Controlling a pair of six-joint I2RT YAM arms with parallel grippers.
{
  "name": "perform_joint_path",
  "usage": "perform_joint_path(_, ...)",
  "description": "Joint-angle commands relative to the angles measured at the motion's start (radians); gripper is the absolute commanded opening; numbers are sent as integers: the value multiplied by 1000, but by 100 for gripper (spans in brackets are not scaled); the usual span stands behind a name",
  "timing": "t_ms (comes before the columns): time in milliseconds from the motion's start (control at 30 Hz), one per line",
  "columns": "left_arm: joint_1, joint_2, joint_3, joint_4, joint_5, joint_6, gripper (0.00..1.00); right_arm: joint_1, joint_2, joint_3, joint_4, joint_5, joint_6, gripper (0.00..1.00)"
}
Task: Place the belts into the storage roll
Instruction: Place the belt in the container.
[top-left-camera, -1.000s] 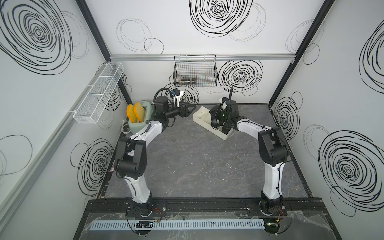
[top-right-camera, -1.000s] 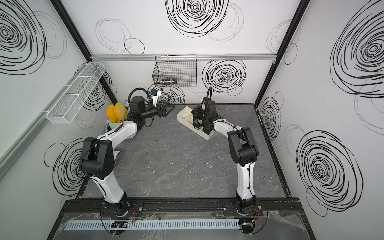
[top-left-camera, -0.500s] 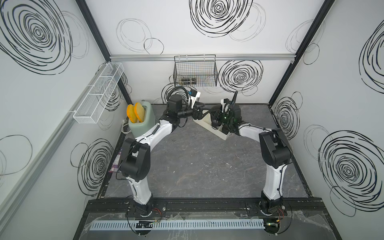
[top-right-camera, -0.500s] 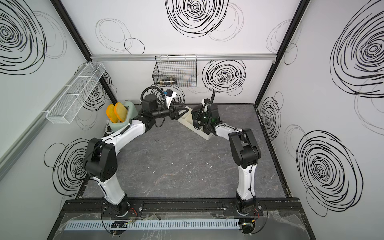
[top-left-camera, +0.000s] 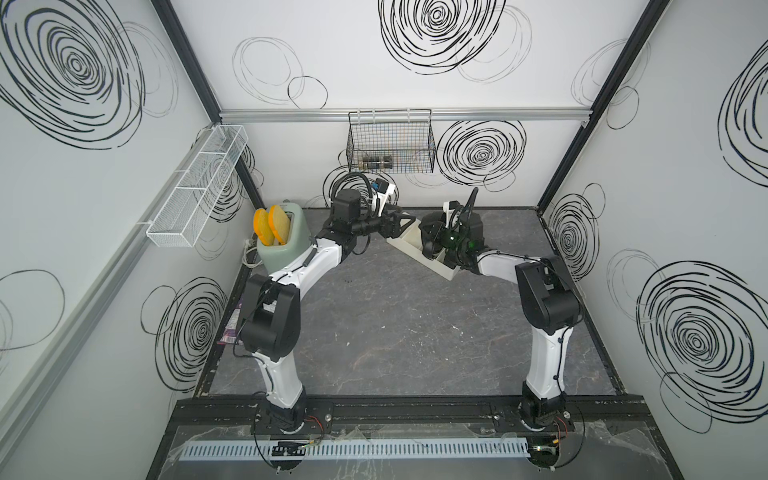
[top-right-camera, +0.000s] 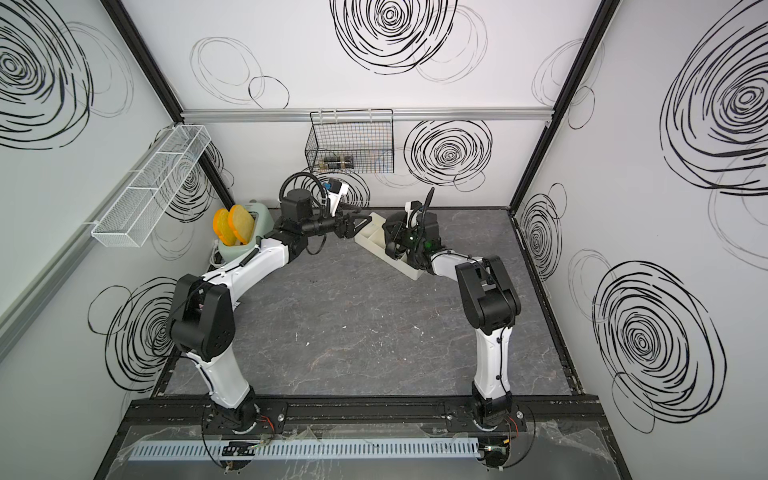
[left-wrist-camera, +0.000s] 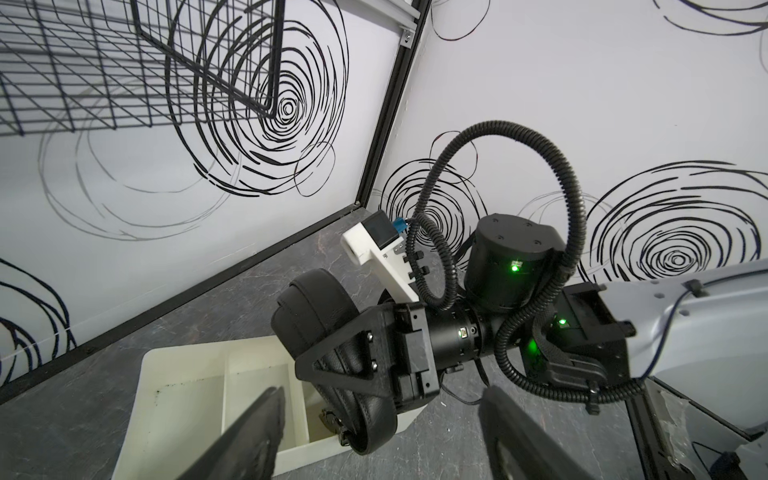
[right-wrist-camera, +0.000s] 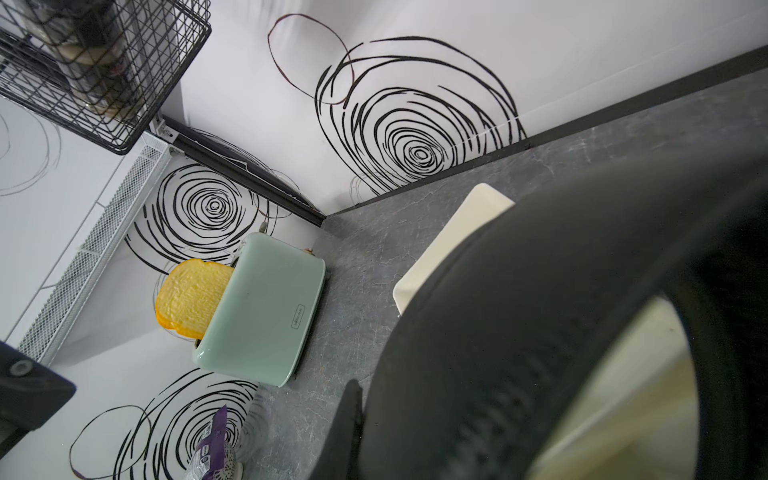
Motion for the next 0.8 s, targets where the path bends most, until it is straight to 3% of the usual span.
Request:
perform_joint_path(0,-21,38,19,-3,-15,28,79,-21,-16,-17,-109,30,-26,0)
perform_joint_path(133,-49,33,-63,65,-23,19,81,-19,-17,-2,-130,37,-24,0)
perform_joint_path(367,-101,40,-215,283,-56,-29,93,-16,-21,10,-144,36,-23,0)
perform_joint_path(567,-127,90,-230,382,-99,-67,100,-14,-27,20,-145,30,-14,0)
perform_joint_path(767,-147,156,-123,246,-117,-1,100,-11,-26,23,-143,28,-8,0)
